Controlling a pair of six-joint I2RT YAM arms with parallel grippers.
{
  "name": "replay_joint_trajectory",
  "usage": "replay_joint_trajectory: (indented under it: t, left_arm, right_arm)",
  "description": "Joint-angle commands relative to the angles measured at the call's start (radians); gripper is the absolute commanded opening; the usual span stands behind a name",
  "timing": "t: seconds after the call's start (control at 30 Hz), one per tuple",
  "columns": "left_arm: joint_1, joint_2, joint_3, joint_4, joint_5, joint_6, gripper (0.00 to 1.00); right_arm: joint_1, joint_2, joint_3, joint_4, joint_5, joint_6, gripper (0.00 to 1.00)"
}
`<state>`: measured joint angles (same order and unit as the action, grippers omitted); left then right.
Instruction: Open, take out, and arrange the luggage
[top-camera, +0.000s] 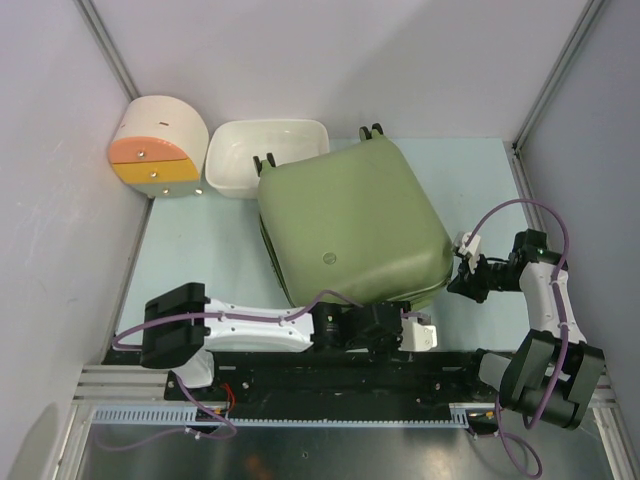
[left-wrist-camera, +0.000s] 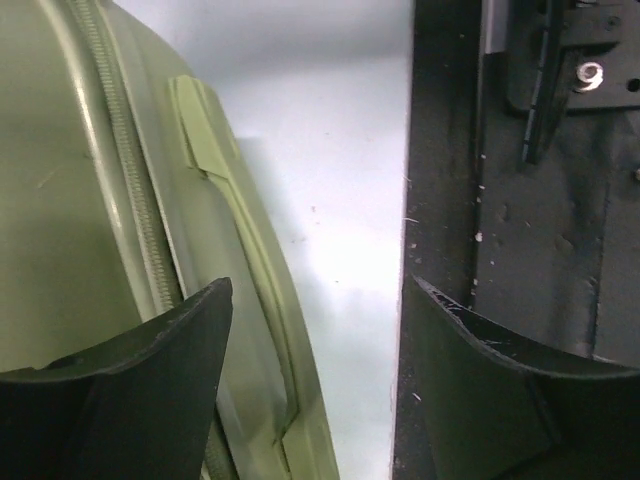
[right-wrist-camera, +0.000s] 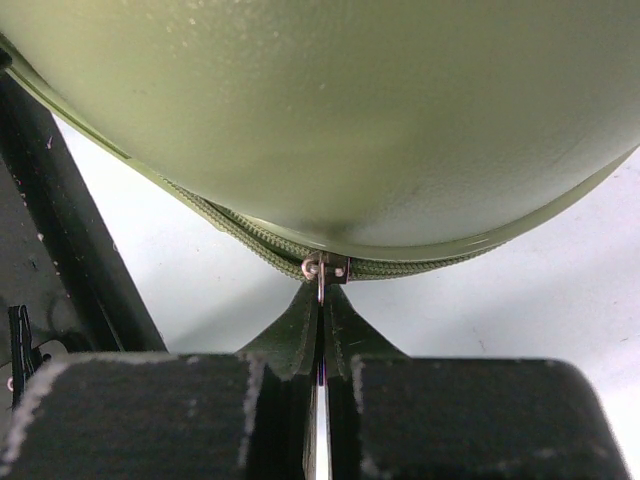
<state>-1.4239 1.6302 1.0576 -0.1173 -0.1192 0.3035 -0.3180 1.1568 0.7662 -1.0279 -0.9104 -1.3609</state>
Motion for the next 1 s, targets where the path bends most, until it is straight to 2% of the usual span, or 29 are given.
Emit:
replay_joint_trajectory:
  t: [0.0, 0.2, 0.3, 0.4, 0.43, 0.5, 0.53, 0.57, 0.73, 0.97]
  left_arm:
    - [0.006, 0.009, 0.028, 0.033, -0.089, 0.025, 0.75]
    - [0.029, 0.152, 0.065, 0.018, -0.151, 0.002, 0.77]
    - [0.029, 0.213, 0.079, -0.018, -0.175, -0.026, 0.72]
    - [0.020, 0.212, 0.064, -0.041, -0.154, -0.035, 0.56]
    - [0.020, 0.206, 0.059, -0.042, -0.148, -0.033, 0.41]
    - [0.023, 0.191, 0.044, -0.050, -0.120, -0.023, 0.26]
    - [0.023, 0.188, 0.038, -0.065, -0.112, -0.018, 0.09]
    - [0.025, 0.183, 0.033, -0.074, -0.102, -0.014, 0.00]
    - [0.025, 0.146, -0.022, -0.100, -0.073, -0.010, 0.00]
    - [0.016, 0.120, -0.056, -0.111, -0.048, 0.003, 0.00]
  right_arm:
    - [0.000, -0.043, 0.022, -0.012, -0.174, 0.003, 0.00]
    - [-0.016, -0.037, 0.022, -0.017, -0.177, -0.015, 0.00]
    - [-0.026, -0.036, 0.022, -0.012, -0.176, -0.014, 0.00]
    - [-0.059, -0.019, 0.024, 0.051, -0.173, 0.000, 0.00]
    - [-0.085, -0.013, 0.024, 0.075, -0.173, -0.001, 0.00]
    - [-0.104, 0.018, 0.028, 0.166, -0.159, -0.010, 0.00]
    - [-0.115, 0.033, 0.048, 0.181, -0.153, -0.030, 0.00]
    - [-0.121, 0.055, 0.064, 0.177, -0.148, -0.055, 0.00]
    - [-0.145, 0.226, 0.195, 0.138, -0.147, -0.158, 0.00]
    - [-0.144, 0.360, 0.344, 0.210, -0.140, -0.155, 0.00]
